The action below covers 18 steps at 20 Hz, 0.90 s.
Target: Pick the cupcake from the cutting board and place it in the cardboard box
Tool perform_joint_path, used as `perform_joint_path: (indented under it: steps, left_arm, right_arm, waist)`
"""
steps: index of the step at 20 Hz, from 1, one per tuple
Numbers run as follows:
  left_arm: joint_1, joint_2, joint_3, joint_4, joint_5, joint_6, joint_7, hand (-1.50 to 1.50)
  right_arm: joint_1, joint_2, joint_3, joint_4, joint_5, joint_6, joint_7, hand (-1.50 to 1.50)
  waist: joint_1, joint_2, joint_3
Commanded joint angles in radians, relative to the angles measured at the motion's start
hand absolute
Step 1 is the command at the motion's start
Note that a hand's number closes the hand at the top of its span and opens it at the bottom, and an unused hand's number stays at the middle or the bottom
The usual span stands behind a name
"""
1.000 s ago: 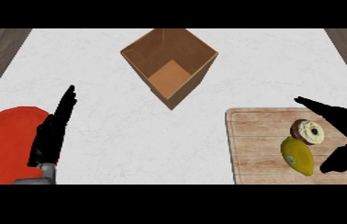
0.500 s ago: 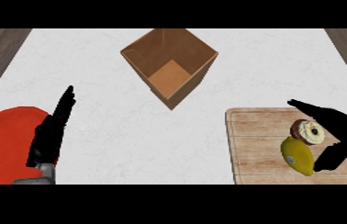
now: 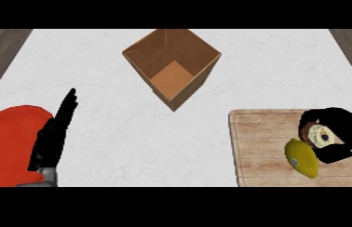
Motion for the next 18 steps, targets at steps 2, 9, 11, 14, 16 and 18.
perform_joint_path:
  steps: [2, 9, 11, 14, 16, 18]
  left_arm:
    - [0.002, 0.028, 0.041, 0.003, 0.026, -0.039, -0.002, 0.0]
    - [0.022, -0.001, 0.012, -0.005, 0.003, -0.033, -0.018, 0.0]
    - [-0.032, -0.026, -0.003, 0.052, -0.038, 0.005, -0.01, 0.0]
    - [0.021, -0.024, 0.018, 0.046, -0.024, -0.007, -0.06, 0.0]
    - [-0.035, -0.001, 0.042, 0.027, -0.007, -0.024, -0.012, 0.0]
    - [-0.007, -0.018, 0.009, -0.054, -0.031, -0.021, 0.055, 0.0]
  right_arm:
    - [0.011, 0.041, -0.004, 0.015, 0.07, -0.165, -0.042, 1.5]
    - [-0.222, 0.18, 0.07, 0.145, 0.238, -0.247, 0.197, 1.5]
    - [-0.288, 0.191, 0.058, 0.138, 0.239, -0.224, 0.232, 1.5]
    - [-0.254, 0.158, 0.037, 0.046, 0.236, -0.21, 0.222, 1.5]
    - [-0.288, 0.178, 0.049, 0.019, 0.263, -0.206, 0.274, 1.5]
    - [-0.301, 0.161, 0.01, 0.04, 0.242, -0.223, 0.235, 1.5]
  waist:
    - [0.0, 0.001, 0.0]
    - [0.013, 0.003, 0.0]
    - [0.008, 0.003, 0.0]
    - [0.0, 0.001, -0.001]
    - [0.0, 0.001, -0.001]
    - [0.002, 0.001, 0.0]
